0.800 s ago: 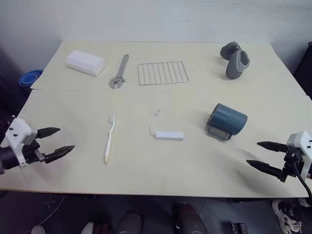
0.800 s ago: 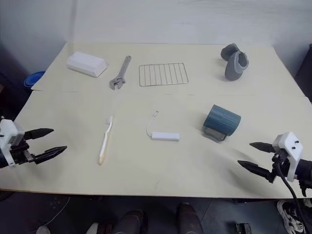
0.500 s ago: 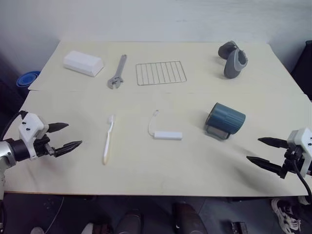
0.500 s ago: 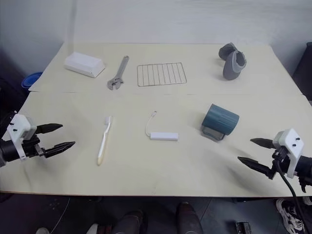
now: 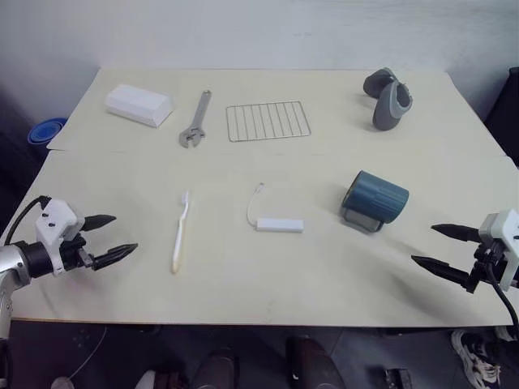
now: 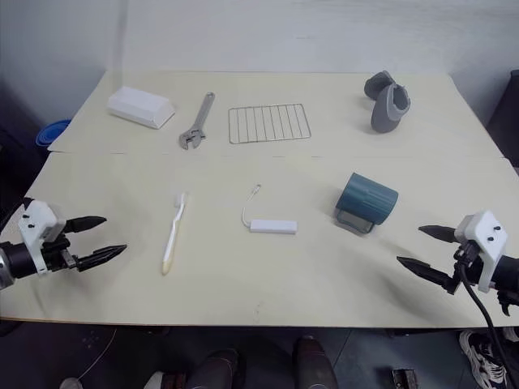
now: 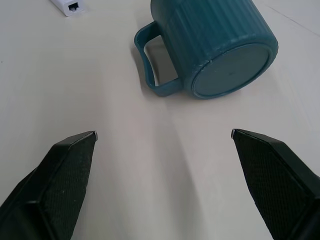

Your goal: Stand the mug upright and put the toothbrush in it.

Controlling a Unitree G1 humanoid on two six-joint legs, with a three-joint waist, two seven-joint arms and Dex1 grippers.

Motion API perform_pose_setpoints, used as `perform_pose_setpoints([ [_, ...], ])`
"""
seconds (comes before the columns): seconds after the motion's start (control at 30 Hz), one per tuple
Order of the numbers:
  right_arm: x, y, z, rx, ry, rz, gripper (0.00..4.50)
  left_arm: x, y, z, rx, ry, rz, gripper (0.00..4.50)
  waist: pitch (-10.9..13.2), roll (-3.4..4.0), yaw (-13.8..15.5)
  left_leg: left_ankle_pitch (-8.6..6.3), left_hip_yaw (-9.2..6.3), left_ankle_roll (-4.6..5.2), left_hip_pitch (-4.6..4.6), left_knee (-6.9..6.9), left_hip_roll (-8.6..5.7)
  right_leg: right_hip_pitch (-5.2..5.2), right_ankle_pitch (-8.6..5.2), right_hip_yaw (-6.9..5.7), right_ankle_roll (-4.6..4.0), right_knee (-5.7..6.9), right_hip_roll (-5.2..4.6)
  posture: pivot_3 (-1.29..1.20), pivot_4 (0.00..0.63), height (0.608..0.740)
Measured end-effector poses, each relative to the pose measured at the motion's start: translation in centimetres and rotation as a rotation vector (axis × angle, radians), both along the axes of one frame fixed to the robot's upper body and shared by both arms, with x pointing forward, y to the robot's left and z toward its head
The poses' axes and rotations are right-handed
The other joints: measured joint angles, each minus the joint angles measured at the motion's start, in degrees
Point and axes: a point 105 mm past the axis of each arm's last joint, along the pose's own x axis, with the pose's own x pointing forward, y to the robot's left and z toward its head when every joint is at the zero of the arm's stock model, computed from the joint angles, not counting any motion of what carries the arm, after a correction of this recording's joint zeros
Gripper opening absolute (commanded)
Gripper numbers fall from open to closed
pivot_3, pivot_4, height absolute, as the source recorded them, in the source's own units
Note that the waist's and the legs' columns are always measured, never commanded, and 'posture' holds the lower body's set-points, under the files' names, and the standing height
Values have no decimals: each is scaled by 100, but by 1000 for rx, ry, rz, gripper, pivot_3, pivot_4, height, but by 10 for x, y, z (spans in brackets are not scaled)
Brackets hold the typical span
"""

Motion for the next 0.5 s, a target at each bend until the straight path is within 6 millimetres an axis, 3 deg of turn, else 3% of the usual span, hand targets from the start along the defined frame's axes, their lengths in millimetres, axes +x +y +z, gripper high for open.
perform_pose_setpoints([
  [0.2,-1,-3,-3,-10,2,-5,4500,-4,4,-4,0,13,14,4472,0,0,-9,0,-9,1,-8,-4,-4,7,0,-8,0,-3,-7,0,150,740],
  [0.37,-1,-7,-5,-16,9,-25,4500,-2,4,-1,19,-10,8,4472,13,26,-167,87,-272,15,-36,-40,-148,119,-2,-272,-1,-33,-122,0,150,740],
  [0.5,0,-8,-6,-20,12,-34,4500,1,6,2,22,-27,13,4472,16,36,-76,102,-260,10,-34,-43,-145,106,-1,-257,0,-69,-165,0,150,740],
])
